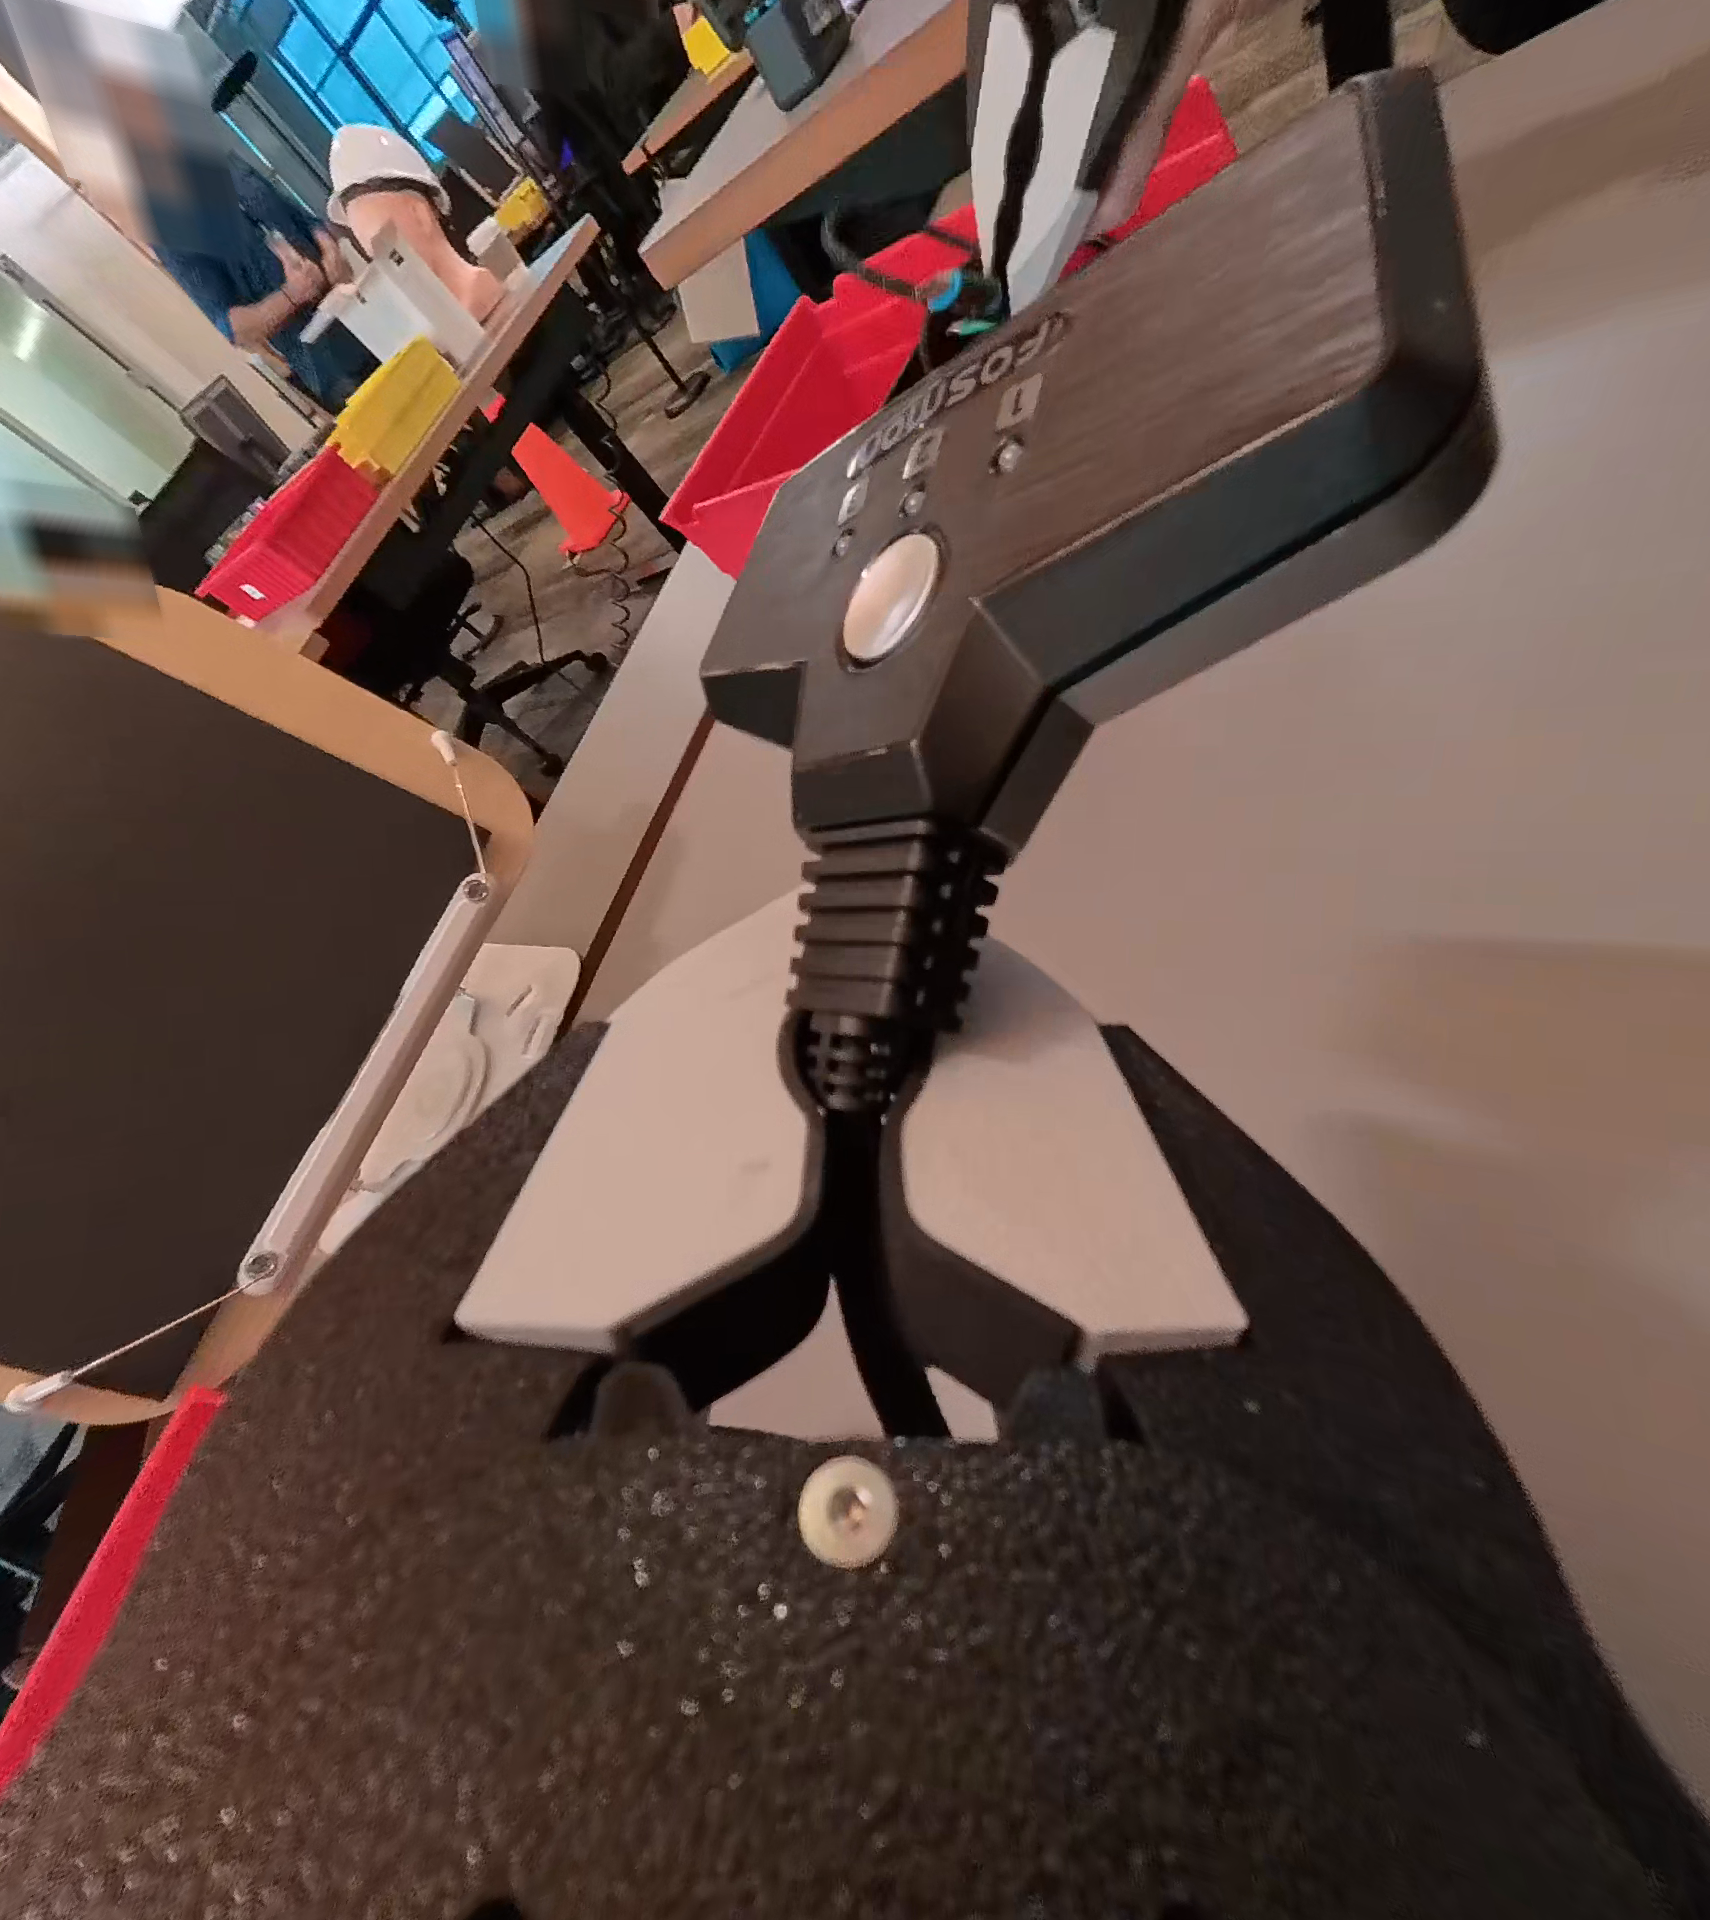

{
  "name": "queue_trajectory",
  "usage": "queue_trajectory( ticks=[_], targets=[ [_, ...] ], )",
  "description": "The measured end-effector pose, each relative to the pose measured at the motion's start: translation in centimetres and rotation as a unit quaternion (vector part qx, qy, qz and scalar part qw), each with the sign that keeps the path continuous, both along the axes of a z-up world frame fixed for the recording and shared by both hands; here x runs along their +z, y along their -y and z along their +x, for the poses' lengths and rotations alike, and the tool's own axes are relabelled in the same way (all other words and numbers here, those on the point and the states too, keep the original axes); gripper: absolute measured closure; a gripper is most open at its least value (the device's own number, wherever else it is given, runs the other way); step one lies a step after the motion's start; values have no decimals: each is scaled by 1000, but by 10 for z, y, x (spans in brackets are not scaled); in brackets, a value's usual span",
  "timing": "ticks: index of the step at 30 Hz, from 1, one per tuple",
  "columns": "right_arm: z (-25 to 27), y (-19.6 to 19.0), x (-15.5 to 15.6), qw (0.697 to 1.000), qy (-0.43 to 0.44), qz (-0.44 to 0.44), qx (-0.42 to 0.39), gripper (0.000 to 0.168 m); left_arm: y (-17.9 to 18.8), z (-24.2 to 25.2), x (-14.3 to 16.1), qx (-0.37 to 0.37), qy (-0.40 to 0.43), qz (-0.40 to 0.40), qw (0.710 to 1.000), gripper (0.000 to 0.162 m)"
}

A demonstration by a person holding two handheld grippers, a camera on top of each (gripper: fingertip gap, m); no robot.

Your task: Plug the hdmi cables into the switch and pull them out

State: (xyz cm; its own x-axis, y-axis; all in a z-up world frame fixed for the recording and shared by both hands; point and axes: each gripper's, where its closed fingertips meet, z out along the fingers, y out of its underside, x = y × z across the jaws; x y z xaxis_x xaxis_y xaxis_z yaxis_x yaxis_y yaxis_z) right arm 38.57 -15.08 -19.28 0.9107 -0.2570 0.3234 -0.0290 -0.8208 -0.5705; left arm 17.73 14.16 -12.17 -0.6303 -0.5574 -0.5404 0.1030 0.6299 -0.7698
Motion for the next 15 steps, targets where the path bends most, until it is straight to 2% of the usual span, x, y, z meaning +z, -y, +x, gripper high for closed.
queue_trajectory(
  ticks=[5, 6, 8, 10, 13, 15],
  targets=[
    [5, 1, -61, 996, -30, -79, -2, 156, 1, 1, -3, -6, -5, -2, 1000, 160],
    [5, 0, -66, 996, -37, -80, -8, 155, 1, 1, -3, -7, -6, -3, 1000, 160],
    [2, -1, -62, 996, -50, -70, -3, 152, 1, 0, -4, -8, -10, -6, 1000, 160],
    [1, 1, -52, 997, -67, -45, -21, 137, -1, 0, -4, -8, -10, -10, 1000, 160],
    [3, 5, -23, 998, -53, -4, -39, 127, -2, 1, -4, -10, -11, -16, 1000, 160],
    [-1, 0, 8, 998, -30, 44, -46, 119, -3, 2, -5, -7, -15, -19, 1000, 160]
  ],
)
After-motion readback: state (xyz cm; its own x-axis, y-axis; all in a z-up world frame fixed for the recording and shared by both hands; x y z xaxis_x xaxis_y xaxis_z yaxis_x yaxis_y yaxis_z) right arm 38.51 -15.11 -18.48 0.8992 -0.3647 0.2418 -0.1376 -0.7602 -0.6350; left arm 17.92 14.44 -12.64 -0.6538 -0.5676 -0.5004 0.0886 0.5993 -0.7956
